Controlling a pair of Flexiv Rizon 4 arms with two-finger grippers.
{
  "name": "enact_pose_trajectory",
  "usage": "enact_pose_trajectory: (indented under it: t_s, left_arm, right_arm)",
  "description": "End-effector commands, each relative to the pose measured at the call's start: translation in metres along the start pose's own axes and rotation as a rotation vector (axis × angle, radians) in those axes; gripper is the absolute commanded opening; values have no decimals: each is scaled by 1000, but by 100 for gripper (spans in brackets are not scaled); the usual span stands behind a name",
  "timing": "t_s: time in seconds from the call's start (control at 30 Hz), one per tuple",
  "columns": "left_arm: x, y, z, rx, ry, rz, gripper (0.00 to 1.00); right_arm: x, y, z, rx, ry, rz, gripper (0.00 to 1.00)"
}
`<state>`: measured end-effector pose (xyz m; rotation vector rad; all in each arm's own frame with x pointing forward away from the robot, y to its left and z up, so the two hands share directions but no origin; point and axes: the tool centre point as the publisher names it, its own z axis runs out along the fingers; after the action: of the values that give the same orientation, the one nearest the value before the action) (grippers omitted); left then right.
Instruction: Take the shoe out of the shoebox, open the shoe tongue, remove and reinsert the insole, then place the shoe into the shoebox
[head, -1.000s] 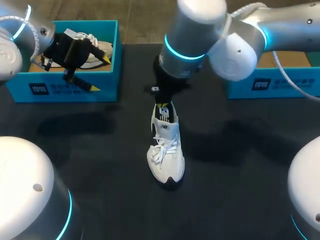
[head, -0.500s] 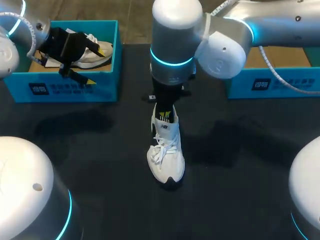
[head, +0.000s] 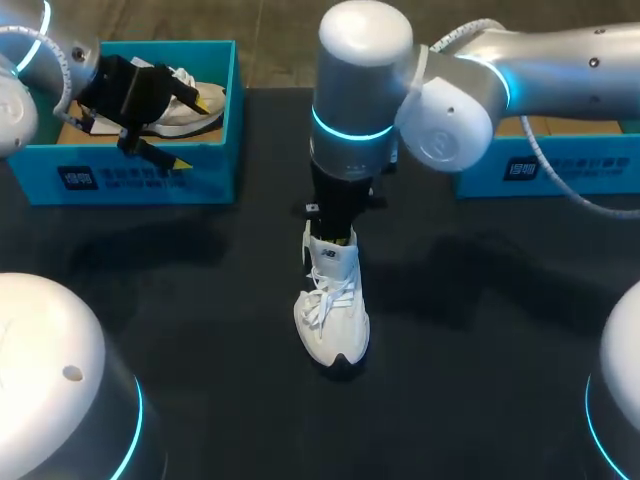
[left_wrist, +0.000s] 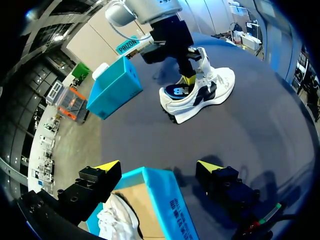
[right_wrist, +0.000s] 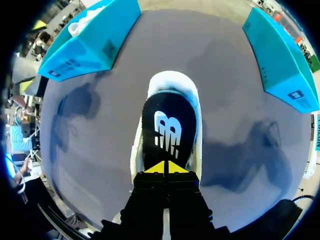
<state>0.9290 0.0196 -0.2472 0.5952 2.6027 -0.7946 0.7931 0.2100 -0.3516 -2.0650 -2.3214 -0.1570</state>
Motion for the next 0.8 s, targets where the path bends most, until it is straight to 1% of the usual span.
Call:
enact_pose_trajectory:
  t_s: [0.03,0.13,0.23,0.33,0.57,0.8]
  left_arm:
    - [0,-1,0,-4,1,0,100]
    - [0,-1,0,-4,1,0,100]
    - [0,-1,0,-4,1,0,100]
    - [0,-1,0,-4,1,0,100]
    - [0,-1,0,-4,1,0,100]
    - [0,-1,0,-4,1,0,100]
  right_arm:
    - [4,4,17,19,-11,7,0]
    - [3,6,27,24,-14,10,0]
    - [3,8,33,49,-24,11,0]
    - [4,9,35,45,-13,5,0]
    - [3,15,5,-14,-69,-20,0]
    - [-1,29,-7,-77,-93,-25,0]
